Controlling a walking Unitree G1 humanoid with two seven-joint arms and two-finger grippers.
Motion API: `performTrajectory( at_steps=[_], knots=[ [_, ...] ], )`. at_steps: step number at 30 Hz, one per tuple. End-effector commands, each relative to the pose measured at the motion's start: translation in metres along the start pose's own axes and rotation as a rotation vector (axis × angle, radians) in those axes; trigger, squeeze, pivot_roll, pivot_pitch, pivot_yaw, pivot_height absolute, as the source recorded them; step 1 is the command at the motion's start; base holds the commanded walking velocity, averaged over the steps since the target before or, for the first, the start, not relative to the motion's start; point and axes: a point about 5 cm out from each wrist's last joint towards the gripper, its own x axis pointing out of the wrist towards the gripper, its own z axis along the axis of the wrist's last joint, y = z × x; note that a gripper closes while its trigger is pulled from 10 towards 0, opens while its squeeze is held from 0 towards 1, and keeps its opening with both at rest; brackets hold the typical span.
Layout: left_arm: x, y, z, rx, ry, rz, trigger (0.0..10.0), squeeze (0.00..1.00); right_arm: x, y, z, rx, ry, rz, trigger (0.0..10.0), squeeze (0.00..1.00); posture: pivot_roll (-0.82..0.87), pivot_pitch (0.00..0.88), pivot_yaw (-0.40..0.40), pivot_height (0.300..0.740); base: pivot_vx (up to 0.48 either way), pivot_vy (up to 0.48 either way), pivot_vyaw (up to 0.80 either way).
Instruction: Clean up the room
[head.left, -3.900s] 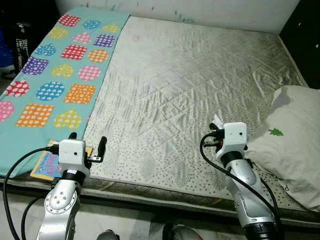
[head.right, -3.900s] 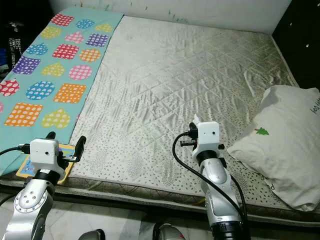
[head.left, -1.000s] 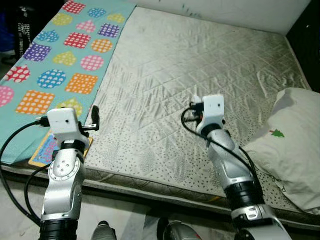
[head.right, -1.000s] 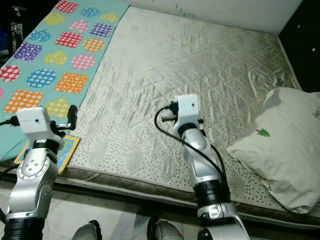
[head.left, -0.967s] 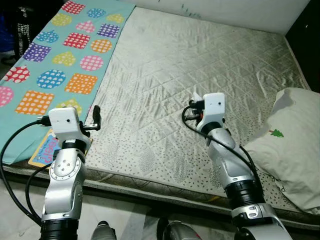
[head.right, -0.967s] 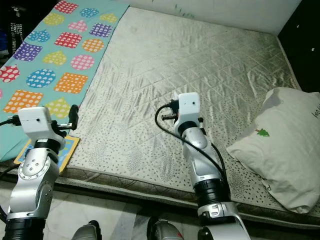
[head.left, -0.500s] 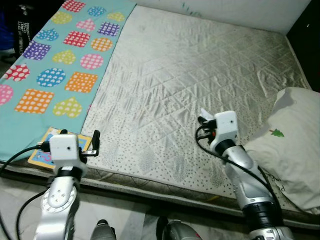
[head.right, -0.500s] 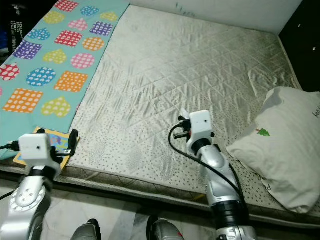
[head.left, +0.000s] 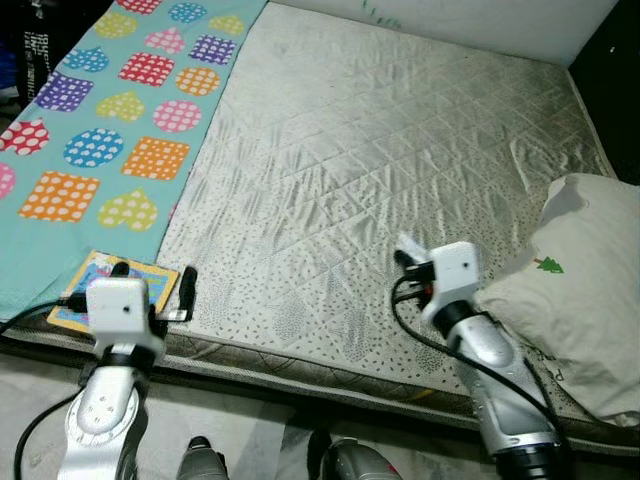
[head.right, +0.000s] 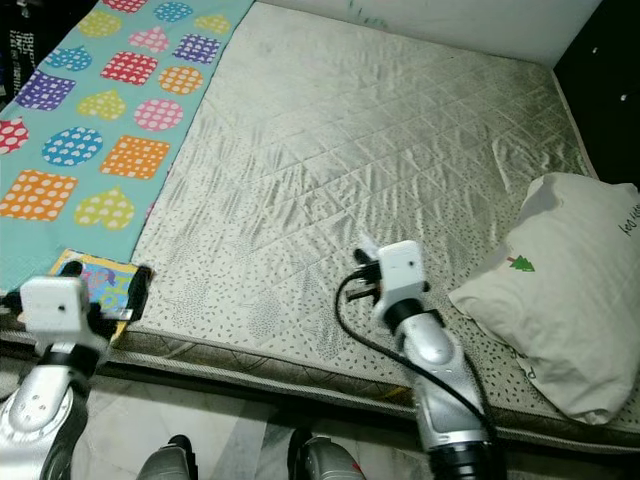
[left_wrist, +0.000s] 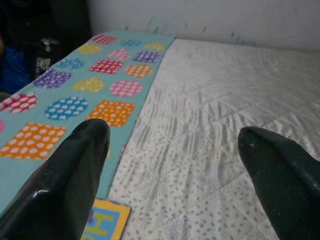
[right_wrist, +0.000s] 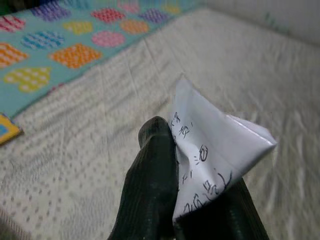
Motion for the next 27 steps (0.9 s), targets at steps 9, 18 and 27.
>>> performTrajectory(
  at_steps=[9,18,27],
  knots=[
    [0.008,-0.007,-0.019,0.005,0.052,-0.063,10.0,0.00,0.004,0.004,-0.015,0.017,0.047,0.010,10.0,0.00,0.12,0.048,-0.008,0.740,0.000,0.000,0.00],
    [0.019,-0.006,-0.027,-0.009,0.055,-0.057,10.0,0.00,0.015,0.014,-0.012,0.091,-0.041,-0.112,10.0,0.00,0.12,0.000,0.033,0.740,0.000,0.000,0.00],
    [0.016,-0.004,-0.032,-0.045,0.055,-0.049,10.0,0.00,0.002,-0.015,-0.009,0.099,-0.079,-0.201,10.0,0.00,0.10,0.009,-0.022,0.740,0.000,0.000,0.00]
  ],
)
